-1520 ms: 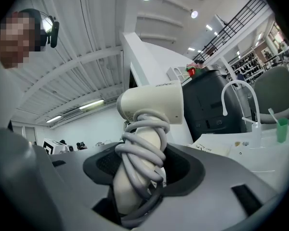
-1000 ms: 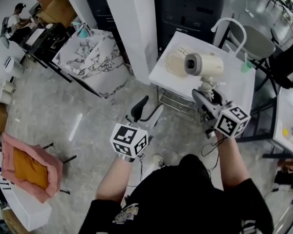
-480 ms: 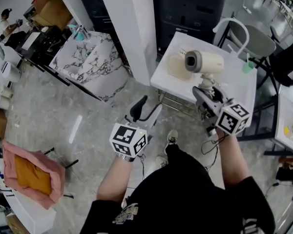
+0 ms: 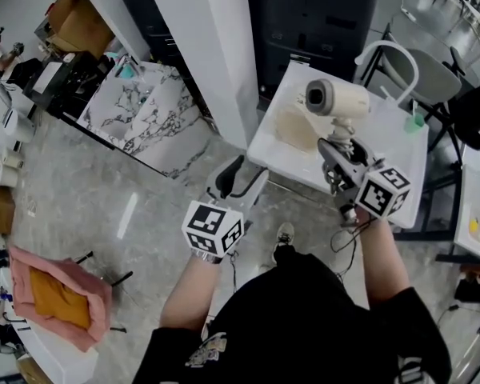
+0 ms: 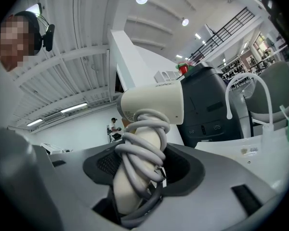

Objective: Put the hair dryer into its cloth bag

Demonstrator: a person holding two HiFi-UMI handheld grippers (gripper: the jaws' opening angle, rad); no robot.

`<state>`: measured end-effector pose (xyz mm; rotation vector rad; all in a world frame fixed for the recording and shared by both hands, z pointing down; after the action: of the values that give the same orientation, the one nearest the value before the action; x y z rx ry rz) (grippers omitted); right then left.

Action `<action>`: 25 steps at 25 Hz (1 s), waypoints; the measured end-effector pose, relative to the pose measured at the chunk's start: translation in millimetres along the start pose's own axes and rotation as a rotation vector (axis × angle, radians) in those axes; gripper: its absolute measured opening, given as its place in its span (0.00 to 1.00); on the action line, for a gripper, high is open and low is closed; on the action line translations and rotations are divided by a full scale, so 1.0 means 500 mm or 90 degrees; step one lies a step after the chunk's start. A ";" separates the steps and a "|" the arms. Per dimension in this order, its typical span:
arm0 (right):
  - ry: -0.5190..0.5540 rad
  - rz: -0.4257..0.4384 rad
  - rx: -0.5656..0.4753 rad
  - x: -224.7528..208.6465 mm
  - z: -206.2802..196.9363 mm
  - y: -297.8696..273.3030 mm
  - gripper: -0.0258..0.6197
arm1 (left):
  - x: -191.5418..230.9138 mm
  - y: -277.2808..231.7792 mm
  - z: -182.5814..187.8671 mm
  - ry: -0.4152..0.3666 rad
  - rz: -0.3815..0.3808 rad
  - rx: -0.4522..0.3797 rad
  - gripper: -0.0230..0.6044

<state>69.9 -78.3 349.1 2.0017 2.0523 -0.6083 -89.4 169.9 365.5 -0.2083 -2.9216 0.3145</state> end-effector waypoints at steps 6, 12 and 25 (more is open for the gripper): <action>-0.008 -0.009 0.003 -0.067 0.034 -0.056 0.41 | 0.052 -0.094 0.027 0.000 -0.010 0.008 0.40; -0.012 -0.012 0.001 -0.130 0.067 -0.082 0.41 | 0.069 -0.192 0.043 -0.002 -0.032 0.019 0.40; -0.026 -0.016 -0.001 -0.253 0.102 -0.109 0.41 | 0.079 -0.350 0.059 -0.039 -0.055 0.057 0.40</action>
<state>16.2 -213.8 365.6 1.9499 2.0567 -0.6470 -154.4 1.1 383.2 -0.0592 -2.9576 0.4434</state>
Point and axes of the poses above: the fingertips, and each gripper's own axes: y backward along the fingers, x to its left, z out of its top, the point moved 10 cm from there along y, backward along the fingers, and after that the axes turned 3 degrees about x, right-handed, at the moved point
